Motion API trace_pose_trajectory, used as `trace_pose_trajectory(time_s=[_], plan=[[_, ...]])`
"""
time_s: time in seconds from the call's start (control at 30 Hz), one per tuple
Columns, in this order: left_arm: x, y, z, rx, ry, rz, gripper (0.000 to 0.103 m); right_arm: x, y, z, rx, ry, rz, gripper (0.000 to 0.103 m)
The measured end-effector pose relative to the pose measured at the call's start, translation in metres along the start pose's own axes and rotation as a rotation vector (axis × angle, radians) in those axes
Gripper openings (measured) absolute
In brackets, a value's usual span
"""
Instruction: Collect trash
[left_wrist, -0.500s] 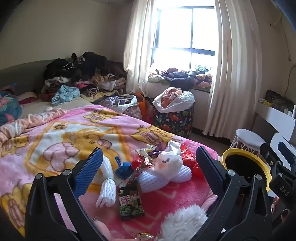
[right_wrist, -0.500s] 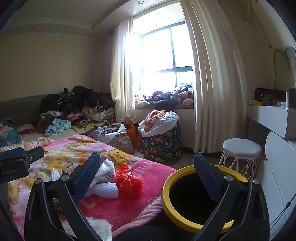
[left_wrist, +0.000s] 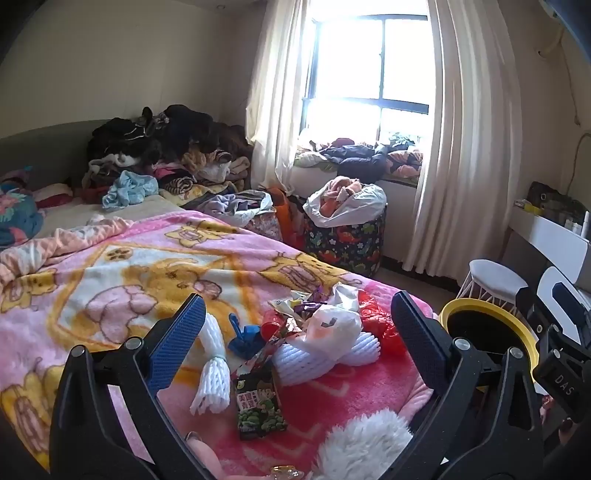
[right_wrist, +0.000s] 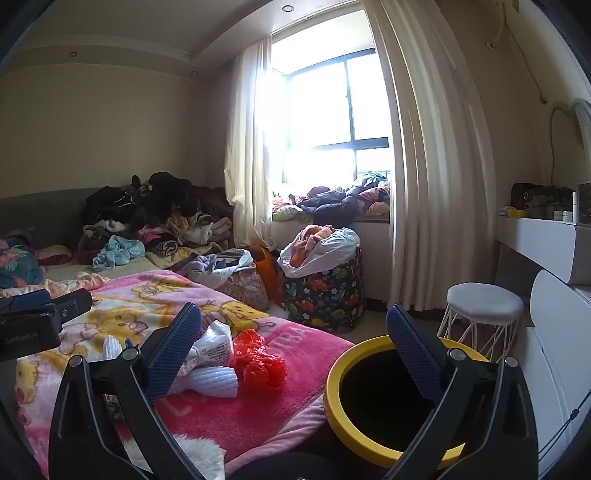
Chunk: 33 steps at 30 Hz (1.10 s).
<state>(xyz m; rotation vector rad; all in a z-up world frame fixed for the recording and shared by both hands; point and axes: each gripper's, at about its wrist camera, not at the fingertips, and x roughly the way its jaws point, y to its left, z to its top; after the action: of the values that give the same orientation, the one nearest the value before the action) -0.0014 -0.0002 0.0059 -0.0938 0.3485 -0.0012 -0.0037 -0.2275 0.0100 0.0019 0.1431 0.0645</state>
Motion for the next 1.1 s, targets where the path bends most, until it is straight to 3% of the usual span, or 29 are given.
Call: trace_pose_trajectory(time_s=[1.1], plan=[[-0.003, -0.001, 0.002, 0.003, -0.007, 0.003, 0.092, -0.009, -0.005, -0.001, 0.019, -0.006, -0.011, 0.098]])
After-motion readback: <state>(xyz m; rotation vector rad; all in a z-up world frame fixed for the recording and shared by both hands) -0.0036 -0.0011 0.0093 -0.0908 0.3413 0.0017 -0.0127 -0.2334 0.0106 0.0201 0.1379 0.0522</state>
